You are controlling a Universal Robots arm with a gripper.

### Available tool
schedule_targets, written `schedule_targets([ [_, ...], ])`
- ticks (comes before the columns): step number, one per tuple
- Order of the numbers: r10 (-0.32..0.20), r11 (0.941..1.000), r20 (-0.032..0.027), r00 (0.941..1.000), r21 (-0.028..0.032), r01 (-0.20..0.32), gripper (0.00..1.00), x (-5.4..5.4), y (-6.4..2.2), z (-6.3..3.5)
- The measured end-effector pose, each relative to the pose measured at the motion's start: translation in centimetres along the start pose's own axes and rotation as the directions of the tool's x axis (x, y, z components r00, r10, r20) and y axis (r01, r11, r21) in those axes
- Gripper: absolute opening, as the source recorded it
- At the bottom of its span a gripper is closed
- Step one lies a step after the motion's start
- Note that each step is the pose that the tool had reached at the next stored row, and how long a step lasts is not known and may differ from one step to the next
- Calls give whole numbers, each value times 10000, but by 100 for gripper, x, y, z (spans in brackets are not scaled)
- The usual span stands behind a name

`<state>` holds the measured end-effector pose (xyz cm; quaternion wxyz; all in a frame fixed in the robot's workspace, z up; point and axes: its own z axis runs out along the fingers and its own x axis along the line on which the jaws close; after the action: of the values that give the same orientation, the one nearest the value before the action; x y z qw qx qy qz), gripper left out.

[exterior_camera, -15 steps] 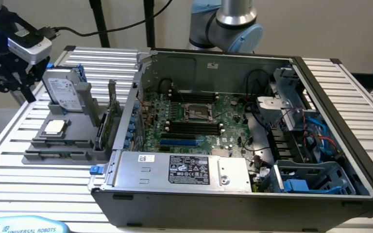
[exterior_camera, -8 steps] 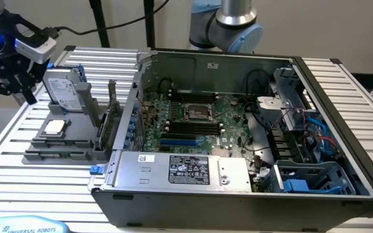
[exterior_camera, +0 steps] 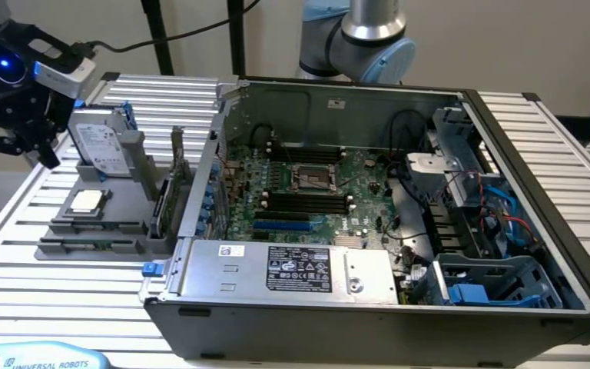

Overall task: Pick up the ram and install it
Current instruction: 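Pick up the ram and move it above insertion slot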

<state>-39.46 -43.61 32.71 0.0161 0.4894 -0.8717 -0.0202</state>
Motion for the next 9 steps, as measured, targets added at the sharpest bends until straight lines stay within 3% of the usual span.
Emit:
schedule_targets([
  [5, -909, 9959, -35, 9959, 28, 909, 11, 0, -1, 20],
  [9, -1631, 9866, -60, 9866, 57, 1632, 11, 0, -2, 34],
])
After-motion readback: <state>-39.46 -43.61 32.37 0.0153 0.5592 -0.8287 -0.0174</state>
